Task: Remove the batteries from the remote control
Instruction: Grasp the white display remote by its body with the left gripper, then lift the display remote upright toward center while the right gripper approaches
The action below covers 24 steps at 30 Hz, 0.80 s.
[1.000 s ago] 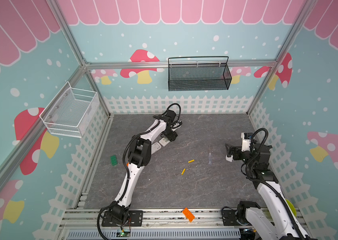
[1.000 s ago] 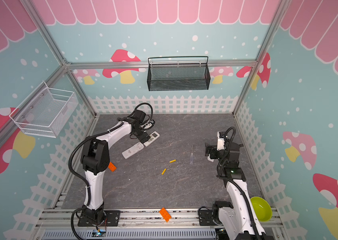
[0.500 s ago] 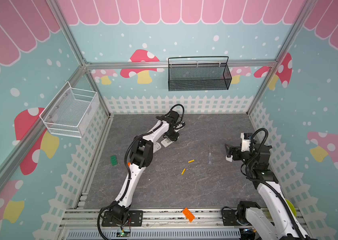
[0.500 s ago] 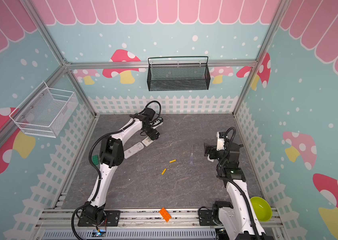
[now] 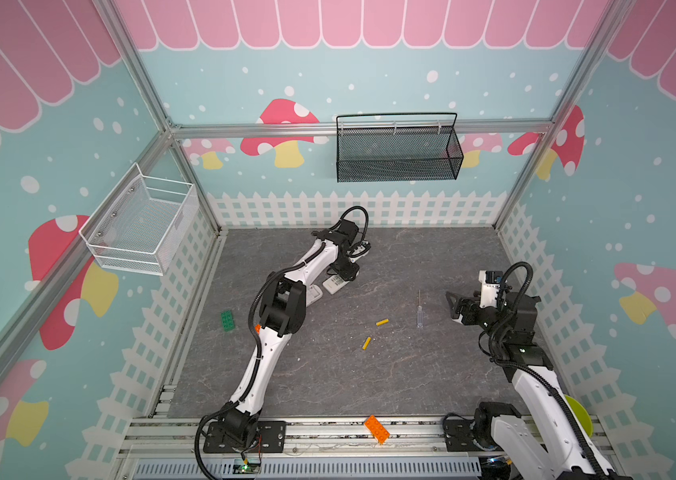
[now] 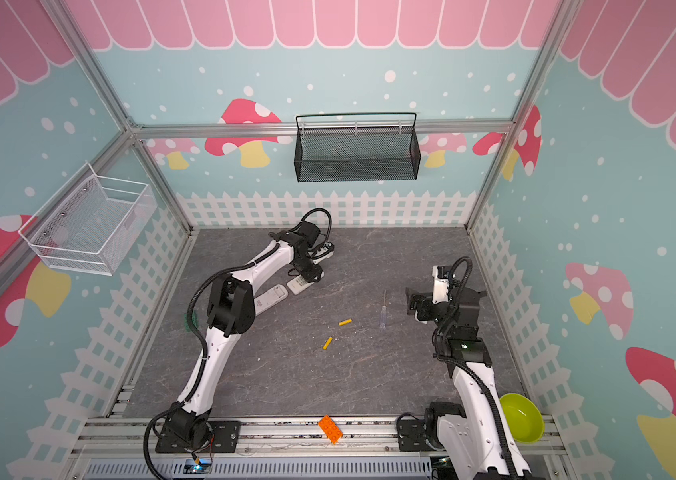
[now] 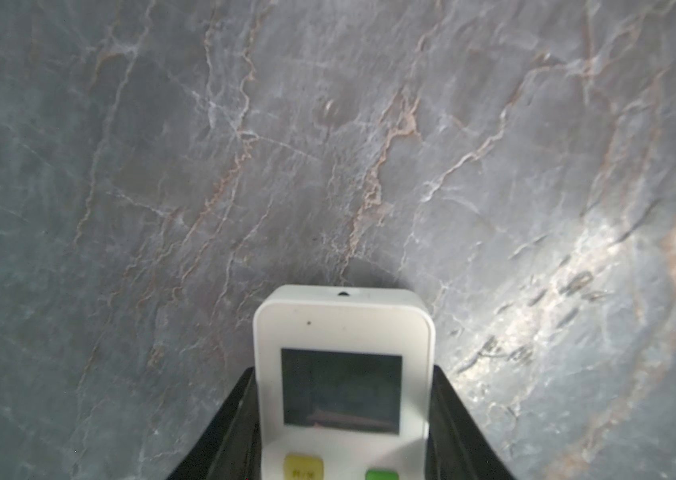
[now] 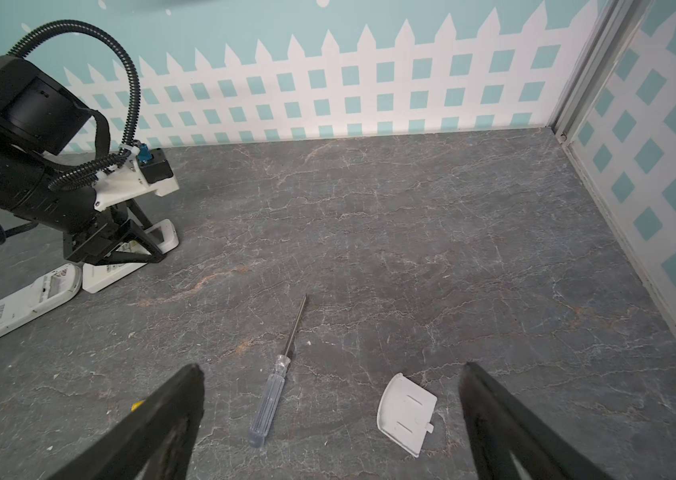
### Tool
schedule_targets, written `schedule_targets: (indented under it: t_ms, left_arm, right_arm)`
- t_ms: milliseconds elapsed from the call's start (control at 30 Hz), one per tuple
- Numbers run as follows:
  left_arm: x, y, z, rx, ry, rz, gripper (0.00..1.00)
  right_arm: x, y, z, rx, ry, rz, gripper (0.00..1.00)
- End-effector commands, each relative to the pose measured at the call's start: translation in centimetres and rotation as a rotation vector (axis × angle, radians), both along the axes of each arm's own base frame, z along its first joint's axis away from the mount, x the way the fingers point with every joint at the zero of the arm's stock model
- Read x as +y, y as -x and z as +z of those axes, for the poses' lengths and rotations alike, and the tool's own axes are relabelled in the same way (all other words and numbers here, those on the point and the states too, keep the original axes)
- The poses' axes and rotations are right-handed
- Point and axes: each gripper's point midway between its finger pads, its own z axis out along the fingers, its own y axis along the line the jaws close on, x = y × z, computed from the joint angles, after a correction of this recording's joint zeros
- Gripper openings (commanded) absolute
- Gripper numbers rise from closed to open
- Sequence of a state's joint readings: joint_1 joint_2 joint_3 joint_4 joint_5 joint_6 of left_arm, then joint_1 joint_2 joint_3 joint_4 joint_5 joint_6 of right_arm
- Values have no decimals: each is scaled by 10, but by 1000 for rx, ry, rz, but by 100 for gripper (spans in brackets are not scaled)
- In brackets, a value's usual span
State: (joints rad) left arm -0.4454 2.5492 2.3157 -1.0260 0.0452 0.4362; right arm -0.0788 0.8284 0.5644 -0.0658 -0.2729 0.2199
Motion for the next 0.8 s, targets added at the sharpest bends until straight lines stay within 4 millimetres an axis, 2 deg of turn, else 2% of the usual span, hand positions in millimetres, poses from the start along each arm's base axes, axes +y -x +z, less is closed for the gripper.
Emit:
schedule_targets:
  t_ms: [0,100,300,433,600,700,767]
  left_arm:
    - [1,2,-6,26,-3,15,38]
    - [-12,-1,22,-15,51,0,37]
    - [-39,-16,113,-139,265,34,33]
    - [-63,-20,172,-161,526,42,29]
    - [-88,-19,230,-211,749,-17,25]
    - [-88,-30,267,-264,885,60,22]
    - [-86,-34,282,-283,927,120,19]
  right_arm:
    - [9,4,-2,-8,-67,31,93]
    - [14,5,-7,-12,-113,49,91]
    - [18,-4,-6,-35,-168,50,89]
    - [25,-17,6,-38,-233,80,89]
    - [40,-26,10,-16,-375,144,89]
    - [48,-32,15,-2,-449,168,88]
    - [52,-33,18,-32,-452,168,86]
